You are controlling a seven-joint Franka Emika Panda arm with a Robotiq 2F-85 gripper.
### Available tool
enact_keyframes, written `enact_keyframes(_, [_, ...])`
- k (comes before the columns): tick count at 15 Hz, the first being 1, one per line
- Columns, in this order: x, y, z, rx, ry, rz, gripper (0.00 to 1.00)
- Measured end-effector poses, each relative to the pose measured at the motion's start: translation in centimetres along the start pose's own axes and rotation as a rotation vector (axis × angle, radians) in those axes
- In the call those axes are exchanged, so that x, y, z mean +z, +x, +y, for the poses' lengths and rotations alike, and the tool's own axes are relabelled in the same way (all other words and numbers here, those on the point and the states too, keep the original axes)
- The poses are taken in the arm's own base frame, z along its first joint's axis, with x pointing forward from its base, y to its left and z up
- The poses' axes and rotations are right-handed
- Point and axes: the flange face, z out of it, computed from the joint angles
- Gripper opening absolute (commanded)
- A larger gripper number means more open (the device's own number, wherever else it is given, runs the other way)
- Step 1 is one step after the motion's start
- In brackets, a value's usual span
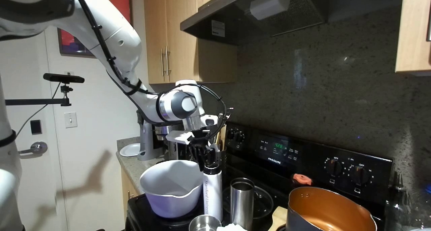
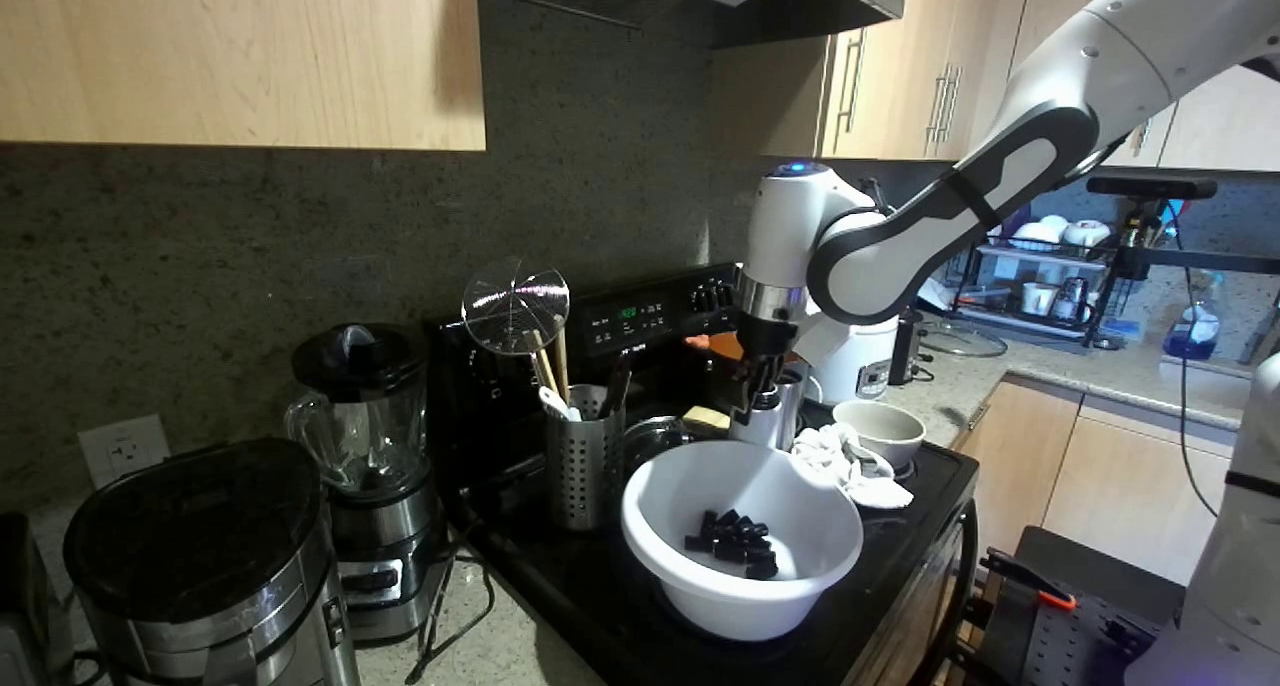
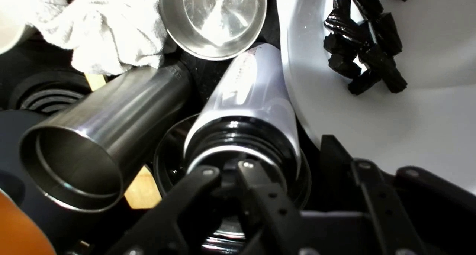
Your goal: Move white flask to the back of the stove
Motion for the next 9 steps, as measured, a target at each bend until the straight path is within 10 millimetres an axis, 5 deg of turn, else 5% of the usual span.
enact_keyframes(2, [0.16,0.01,0.24,0.005,-0.001,-0.003,0.01])
enact_keyframes(9, [-0.39,0.62,0.93,0.023,-0.001,0.010,0.03])
